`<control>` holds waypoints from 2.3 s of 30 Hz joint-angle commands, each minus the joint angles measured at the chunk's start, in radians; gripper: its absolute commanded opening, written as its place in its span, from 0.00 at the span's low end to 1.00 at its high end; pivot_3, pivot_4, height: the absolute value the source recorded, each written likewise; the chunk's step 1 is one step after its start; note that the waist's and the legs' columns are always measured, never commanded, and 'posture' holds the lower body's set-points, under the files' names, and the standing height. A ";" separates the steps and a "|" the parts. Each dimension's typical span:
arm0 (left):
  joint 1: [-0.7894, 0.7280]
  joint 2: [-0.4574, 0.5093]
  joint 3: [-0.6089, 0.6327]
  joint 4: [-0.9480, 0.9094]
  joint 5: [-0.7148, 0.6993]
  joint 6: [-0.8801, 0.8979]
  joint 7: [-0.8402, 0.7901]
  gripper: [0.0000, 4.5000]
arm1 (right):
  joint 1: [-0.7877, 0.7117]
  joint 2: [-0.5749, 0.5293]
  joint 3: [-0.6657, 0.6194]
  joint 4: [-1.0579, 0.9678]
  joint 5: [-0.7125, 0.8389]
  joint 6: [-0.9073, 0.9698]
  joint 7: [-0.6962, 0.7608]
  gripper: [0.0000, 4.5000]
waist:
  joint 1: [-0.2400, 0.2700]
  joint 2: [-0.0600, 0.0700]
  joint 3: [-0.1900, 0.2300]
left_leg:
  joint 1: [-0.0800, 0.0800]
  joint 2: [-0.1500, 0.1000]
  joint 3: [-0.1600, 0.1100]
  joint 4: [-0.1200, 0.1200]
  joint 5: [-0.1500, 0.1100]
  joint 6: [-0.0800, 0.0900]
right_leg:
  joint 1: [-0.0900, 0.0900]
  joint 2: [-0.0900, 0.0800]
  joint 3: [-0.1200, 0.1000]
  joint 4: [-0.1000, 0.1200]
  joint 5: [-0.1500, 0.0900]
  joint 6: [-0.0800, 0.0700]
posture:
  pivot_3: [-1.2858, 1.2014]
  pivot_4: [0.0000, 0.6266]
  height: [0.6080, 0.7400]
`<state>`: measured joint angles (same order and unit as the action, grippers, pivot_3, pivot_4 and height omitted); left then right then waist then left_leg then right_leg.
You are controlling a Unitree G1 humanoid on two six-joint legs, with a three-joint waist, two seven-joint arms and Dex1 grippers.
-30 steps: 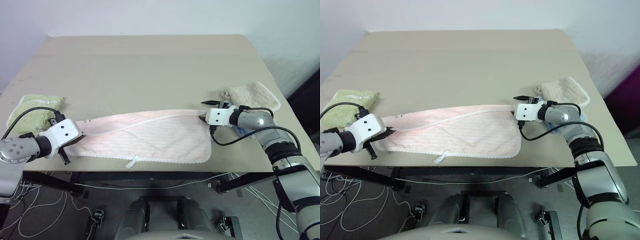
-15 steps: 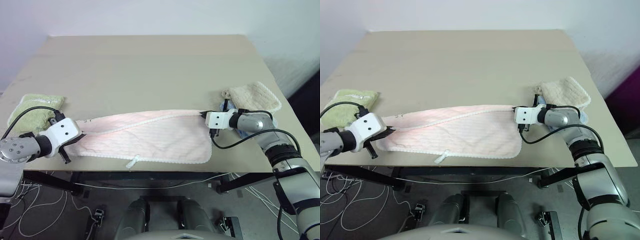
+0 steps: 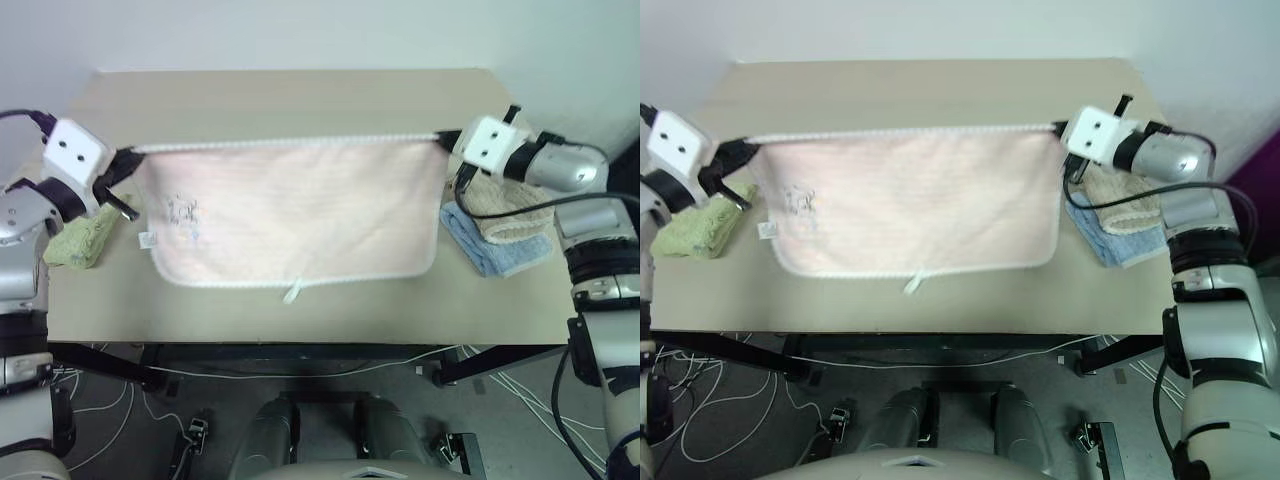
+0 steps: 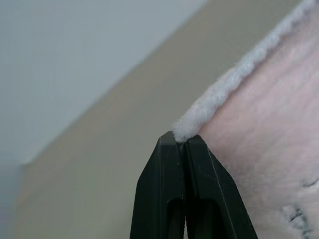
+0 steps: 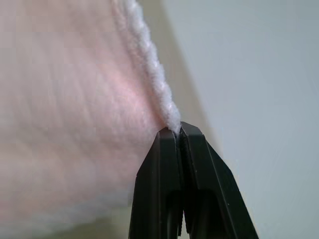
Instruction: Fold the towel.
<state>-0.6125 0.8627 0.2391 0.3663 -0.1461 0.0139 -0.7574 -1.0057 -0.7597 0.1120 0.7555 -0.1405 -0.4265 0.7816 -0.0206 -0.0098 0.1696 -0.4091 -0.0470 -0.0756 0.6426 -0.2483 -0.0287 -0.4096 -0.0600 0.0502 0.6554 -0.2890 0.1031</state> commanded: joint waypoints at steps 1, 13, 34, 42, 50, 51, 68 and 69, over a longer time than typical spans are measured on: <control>-0.142 0.022 0.002 0.141 0.027 -0.075 0.035 0.00 | -0.112 -0.037 -0.049 0.073 0.031 -0.015 0.019 0.01 | 0.000 0.000 0.000 | -0.001 0.000 0.000 0.001 0.000 0.000 | 0.000 0.000 0.000 0.000 0.000 0.000 | 0.52 0.24 1.00; -0.009 0.129 0.122 -0.015 -0.146 -0.098 -0.172 0.00 | 0.065 -0.162 -0.178 -0.260 0.326 0.231 0.330 0.01 | -0.001 0.000 0.000 | -0.002 0.000 0.000 0.001 0.000 0.001 | -0.001 -0.002 0.001 0.001 0.000 0.000 | 0.52 0.24 1.00; 0.858 0.092 0.450 -0.489 -0.410 0.233 -0.462 0.00 | 0.909 -0.328 -0.407 -1.085 0.774 0.878 0.540 0.01 | 0.008 0.001 0.001 | 0.001 0.002 0.000 0.003 -0.003 0.003 | 0.005 -0.004 0.001 -0.003 0.000 0.000 | 0.52 0.24 1.00; 0.905 0.074 0.426 -0.487 -0.401 0.275 -0.451 0.00 | 0.919 -0.348 -0.388 -1.091 0.763 0.901 0.569 0.01 | 0.009 0.001 0.001 | 0.001 0.002 -0.001 0.002 -0.003 0.003 | 0.005 -0.004 0.001 -0.005 0.000 -0.001 | 0.52 0.24 1.00; 0.626 0.085 0.280 -0.282 -0.276 0.209 -0.310 0.00 | 0.665 -0.290 -0.232 -0.837 0.596 0.775 0.532 0.01 | 0.008 0.001 0.001 | 0.001 0.002 -0.001 0.002 -0.003 0.003 | 0.005 -0.004 0.000 -0.006 0.000 -0.001 | 0.52 0.24 1.00; 0.599 0.085 0.264 -0.260 -0.265 0.200 -0.306 0.00 | 0.639 -0.283 -0.213 -0.806 0.575 0.756 0.532 0.01 | 0.008 0.001 0.001 | 0.001 0.002 -0.001 0.002 -0.003 0.003 | 0.005 -0.004 0.000 -0.006 0.000 -0.001 | 0.52 0.24 1.00; 0.126 0.003 -0.096 0.279 0.027 -0.057 -0.182 0.00 | 0.165 0.004 0.031 -0.050 0.209 0.327 0.450 0.01 | 0.004 0.001 0.001 | -0.001 0.001 0.001 0.003 -0.002 0.003 | 0.001 -0.002 0.000 -0.002 0.001 0.000 | 0.52 0.24 1.00; 0.110 -0.002 -0.102 0.304 0.034 -0.067 -0.170 0.00 | 0.156 0.012 0.031 -0.028 0.201 0.312 0.445 0.01 | 0.004 0.001 0.001 | -0.001 0.001 0.001 0.003 -0.002 0.003 | 0.000 -0.002 0.000 -0.002 0.001 0.000 | 0.52 0.24 1.00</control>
<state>-0.4761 0.8508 0.1296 0.6360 -0.1361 -0.0224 -0.9614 -0.8150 -0.7453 0.1567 0.6982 0.0782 -0.0776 1.2423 -0.0166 -0.0085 0.1703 -0.4102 -0.0461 -0.0743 0.6458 -0.2507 -0.0258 -0.4090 -0.0617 0.0502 0.6541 -0.2883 0.1028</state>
